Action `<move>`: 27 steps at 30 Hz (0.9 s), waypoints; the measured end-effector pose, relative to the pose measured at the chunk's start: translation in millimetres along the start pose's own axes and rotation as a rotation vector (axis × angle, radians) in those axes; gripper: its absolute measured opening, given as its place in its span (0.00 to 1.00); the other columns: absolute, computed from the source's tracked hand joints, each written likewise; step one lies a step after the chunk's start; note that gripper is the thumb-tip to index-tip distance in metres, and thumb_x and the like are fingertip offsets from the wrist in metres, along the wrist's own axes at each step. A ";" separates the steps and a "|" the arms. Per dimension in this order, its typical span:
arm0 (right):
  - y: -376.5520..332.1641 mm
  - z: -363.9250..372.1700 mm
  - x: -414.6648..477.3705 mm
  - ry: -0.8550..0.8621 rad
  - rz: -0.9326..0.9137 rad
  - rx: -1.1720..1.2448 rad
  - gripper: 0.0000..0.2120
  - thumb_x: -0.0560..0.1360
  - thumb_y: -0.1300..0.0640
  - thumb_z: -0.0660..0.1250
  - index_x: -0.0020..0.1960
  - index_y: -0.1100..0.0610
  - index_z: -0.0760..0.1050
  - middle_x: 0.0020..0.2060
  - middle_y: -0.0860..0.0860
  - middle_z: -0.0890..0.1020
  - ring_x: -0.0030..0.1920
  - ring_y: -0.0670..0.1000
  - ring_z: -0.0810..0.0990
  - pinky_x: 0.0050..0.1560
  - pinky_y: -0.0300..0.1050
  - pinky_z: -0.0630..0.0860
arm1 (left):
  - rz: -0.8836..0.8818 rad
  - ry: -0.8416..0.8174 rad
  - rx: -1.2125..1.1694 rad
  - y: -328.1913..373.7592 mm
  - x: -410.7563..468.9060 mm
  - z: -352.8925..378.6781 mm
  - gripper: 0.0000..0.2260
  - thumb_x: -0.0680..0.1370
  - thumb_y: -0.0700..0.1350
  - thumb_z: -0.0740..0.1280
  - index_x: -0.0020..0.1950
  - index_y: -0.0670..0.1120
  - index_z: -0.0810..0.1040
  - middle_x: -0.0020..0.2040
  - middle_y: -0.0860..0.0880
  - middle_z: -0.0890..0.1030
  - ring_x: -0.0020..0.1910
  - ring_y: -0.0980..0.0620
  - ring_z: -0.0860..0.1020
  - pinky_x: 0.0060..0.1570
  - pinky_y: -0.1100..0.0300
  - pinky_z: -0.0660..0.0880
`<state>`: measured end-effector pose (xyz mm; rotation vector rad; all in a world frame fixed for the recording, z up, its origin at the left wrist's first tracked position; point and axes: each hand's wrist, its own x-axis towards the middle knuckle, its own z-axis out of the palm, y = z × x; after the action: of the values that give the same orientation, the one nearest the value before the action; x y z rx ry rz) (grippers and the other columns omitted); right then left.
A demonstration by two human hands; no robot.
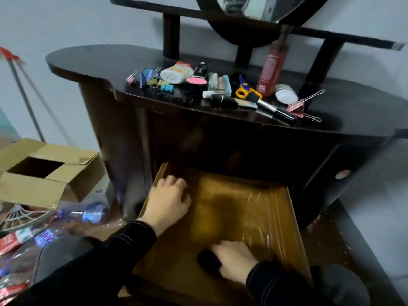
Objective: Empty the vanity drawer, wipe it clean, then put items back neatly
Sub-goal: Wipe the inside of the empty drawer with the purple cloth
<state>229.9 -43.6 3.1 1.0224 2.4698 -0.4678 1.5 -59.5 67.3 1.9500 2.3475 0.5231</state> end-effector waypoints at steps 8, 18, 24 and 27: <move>37.8 -8.7 36.3 0.261 0.250 0.119 0.20 0.77 0.57 0.68 0.67 0.45 0.71 0.61 0.51 0.78 0.59 0.57 0.80 0.58 0.52 0.76 | 0.017 -0.589 0.002 16.2 25.8 70.1 0.27 0.79 0.50 0.66 0.78 0.49 0.63 0.73 0.44 0.63 0.73 0.38 0.63 0.70 0.46 0.68; 121.1 -73.3 133.0 0.427 0.533 0.159 0.13 0.80 0.48 0.64 0.63 0.49 0.77 0.58 0.54 0.82 0.59 0.58 0.80 0.51 0.45 0.72 | 0.058 -0.598 0.098 1.5 32.4 113.4 0.51 0.68 0.68 0.73 0.82 0.53 0.50 0.80 0.45 0.50 0.78 0.38 0.51 0.75 0.40 0.58; 106.0 -63.5 111.7 0.417 0.472 0.099 0.19 0.79 0.54 0.68 0.69 0.47 0.72 0.61 0.52 0.80 0.59 0.58 0.80 0.56 0.48 0.75 | 0.058 -0.574 0.114 7.9 31.9 106.3 0.50 0.67 0.67 0.74 0.80 0.52 0.55 0.78 0.44 0.54 0.76 0.38 0.55 0.72 0.39 0.62; 80.9 -42.4 82.0 0.360 0.386 0.080 0.21 0.78 0.58 0.69 0.69 0.48 0.70 0.64 0.53 0.77 0.57 0.57 0.81 0.58 0.53 0.78 | 0.049 -0.584 0.110 9.8 31.5 103.6 0.49 0.67 0.66 0.75 0.80 0.52 0.54 0.78 0.43 0.54 0.76 0.38 0.55 0.72 0.39 0.62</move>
<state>225.5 78.0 -13.4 1.7007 2.4719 -0.2761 29.8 -4.2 -21.9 1.8717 1.9887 -0.1686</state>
